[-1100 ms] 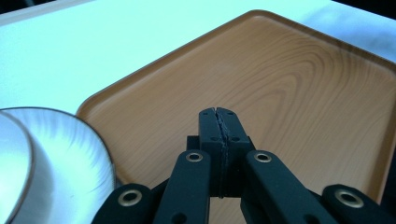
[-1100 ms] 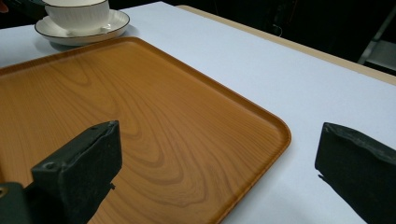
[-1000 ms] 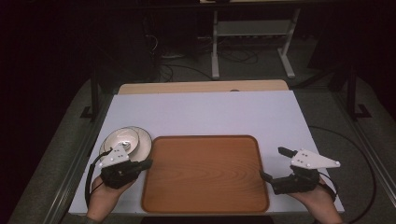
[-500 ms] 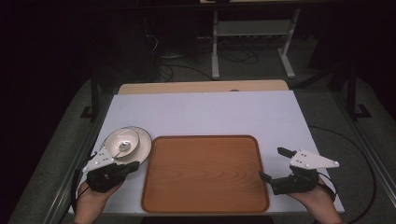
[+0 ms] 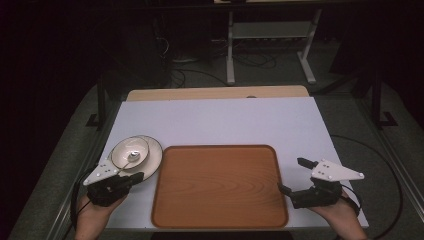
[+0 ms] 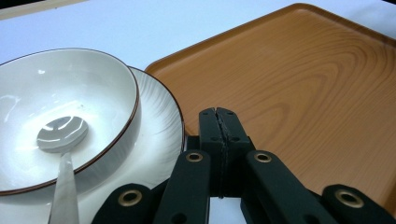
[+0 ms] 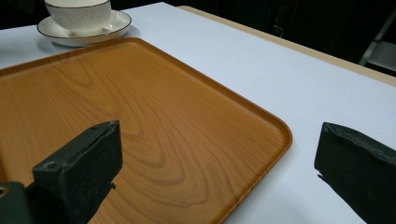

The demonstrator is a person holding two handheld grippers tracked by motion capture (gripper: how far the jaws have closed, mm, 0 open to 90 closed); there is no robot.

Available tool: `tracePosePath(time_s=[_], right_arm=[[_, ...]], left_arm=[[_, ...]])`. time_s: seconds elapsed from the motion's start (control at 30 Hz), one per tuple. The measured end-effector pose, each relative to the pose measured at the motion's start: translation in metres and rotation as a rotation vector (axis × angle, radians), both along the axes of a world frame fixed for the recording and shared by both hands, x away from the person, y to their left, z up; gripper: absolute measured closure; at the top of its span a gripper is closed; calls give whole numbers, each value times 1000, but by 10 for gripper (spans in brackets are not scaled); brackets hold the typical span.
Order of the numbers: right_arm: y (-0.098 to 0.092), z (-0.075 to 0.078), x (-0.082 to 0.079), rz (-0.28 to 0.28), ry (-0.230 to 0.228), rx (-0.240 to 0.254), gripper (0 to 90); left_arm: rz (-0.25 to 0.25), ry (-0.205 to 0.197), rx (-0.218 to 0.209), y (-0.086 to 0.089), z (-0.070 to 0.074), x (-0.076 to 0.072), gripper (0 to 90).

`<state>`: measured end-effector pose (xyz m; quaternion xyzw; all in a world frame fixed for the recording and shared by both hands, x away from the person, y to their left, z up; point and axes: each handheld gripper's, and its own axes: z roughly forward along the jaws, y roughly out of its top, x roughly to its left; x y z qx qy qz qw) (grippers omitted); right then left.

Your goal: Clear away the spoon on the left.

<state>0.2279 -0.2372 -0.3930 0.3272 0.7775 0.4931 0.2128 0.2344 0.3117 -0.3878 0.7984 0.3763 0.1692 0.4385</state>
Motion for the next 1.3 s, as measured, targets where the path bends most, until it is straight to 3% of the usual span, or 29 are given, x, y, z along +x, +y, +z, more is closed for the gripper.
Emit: tracePosePath(time_s=[1.0, 1.3], right_arm=[[0, 0, 0, 1, 0, -3, 4], [0, 0, 0, 0, -1, -1, 4]], left_arm=[[128, -5, -23, 41, -1, 4, 897], [145, -11, -21, 46, -1, 6, 897]])
